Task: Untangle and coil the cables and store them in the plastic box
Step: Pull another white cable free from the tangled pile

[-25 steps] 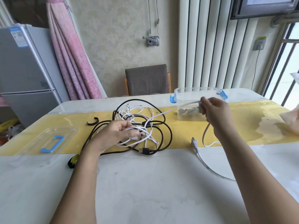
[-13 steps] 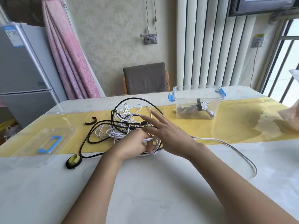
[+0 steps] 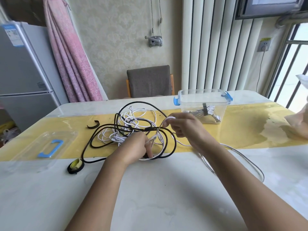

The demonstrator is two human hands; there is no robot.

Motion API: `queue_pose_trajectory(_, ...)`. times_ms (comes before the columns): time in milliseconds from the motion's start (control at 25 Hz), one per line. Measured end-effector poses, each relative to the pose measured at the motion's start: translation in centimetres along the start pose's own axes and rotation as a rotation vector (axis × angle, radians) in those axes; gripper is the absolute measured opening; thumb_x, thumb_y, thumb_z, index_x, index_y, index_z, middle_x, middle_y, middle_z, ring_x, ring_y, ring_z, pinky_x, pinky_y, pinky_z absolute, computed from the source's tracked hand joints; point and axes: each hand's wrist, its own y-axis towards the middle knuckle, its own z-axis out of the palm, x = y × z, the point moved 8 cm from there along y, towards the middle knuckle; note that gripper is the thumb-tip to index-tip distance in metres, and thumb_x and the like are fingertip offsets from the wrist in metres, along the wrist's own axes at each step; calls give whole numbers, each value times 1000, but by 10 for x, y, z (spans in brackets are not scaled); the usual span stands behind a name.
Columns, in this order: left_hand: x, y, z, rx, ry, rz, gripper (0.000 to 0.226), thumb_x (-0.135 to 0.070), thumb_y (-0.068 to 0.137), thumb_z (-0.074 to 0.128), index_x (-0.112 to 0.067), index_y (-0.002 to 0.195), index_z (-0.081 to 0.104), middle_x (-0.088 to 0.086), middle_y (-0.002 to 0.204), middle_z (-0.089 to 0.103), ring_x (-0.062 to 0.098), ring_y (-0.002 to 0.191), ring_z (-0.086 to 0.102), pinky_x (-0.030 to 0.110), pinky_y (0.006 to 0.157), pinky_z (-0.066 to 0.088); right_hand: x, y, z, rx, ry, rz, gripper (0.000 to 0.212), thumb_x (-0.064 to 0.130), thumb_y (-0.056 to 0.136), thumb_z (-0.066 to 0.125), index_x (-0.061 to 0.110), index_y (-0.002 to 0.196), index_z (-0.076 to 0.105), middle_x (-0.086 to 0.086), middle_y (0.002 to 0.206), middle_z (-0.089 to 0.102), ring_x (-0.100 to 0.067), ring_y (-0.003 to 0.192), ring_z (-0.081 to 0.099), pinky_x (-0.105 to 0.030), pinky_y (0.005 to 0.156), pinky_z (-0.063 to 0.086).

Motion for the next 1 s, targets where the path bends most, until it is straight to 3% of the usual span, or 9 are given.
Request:
queue_pose_trajectory(120,4,-2,-37,-392,1,22,33,-4,90,47,-21,108,69,2,113,66,24,103,60,31,82,46,11,-1,-25,-123,416,-43,25,7,97,41,7,91,64,9,53,20,-7,46,13,-21,45,9)
queue_pose_trajectory(200,31,-2,-47,-436,16,-148,53,-26,95,49,-14,144,34,11,140,46,29,124,46,35,96,37,19,-2,-58,-226,685,-124,24,8,97,38,9,94,62,11,50,21,-5,43,13,-20,44,8)
queue_pose_trajectory(280,64,-6,-48,-415,-40,-392,71,-35,95,49,-8,150,13,20,143,38,35,127,41,39,97,36,17,-8,-99,-371,828,-157,23,9,97,38,10,90,61,11,48,22,-4,40,15,-19,41,8)
queue_pose_trajectory(360,80,-9,-51,-481,-111,-497,56,-34,98,43,-4,142,30,23,134,47,38,120,46,39,89,38,-1,-14,-130,-540,778,-97,23,8,95,41,10,85,62,11,45,22,-5,39,15,-18,40,9)
queue_pose_trajectory(520,90,-8,-56,-544,-161,-446,30,-23,90,58,-9,117,57,14,116,62,33,104,57,36,81,44,-40,-13,-152,-705,172,140,24,3,88,45,5,89,69,4,46,41,-12,41,33,-21,41,26)
queue_pose_trajectory(600,90,-2,-47,-373,-132,-354,45,-18,74,76,-19,116,59,7,115,60,26,104,57,34,88,45,-44,-13,-159,-705,-391,236,28,3,84,44,4,98,68,-13,79,64,-30,71,55,-31,61,39)
queue_pose_trajectory(800,53,2,-23,-30,-194,-72,12,-27,70,82,-29,73,71,-8,71,64,13,69,56,30,72,42,-65,-20,-142,-432,-1260,592,43,10,88,41,11,131,43,-21,142,28,-42,131,26,-51,108,22)
queue_pose_trajectory(920,32,-2,-31,-95,-210,35,18,-34,82,70,-31,65,73,-11,50,50,2,51,43,20,55,32,-58,-1,-101,-269,-1399,401,58,10,85,45,13,141,34,-16,155,12,-39,143,4,-50,115,0)
queue_pose_trajectory(1000,26,-5,-37,-145,-263,71,20,-34,85,67,-28,68,74,-6,49,47,4,50,41,20,53,31,-40,9,-55,-126,-1363,83,54,6,80,48,16,133,49,-8,148,35,-29,139,19,-38,115,6)
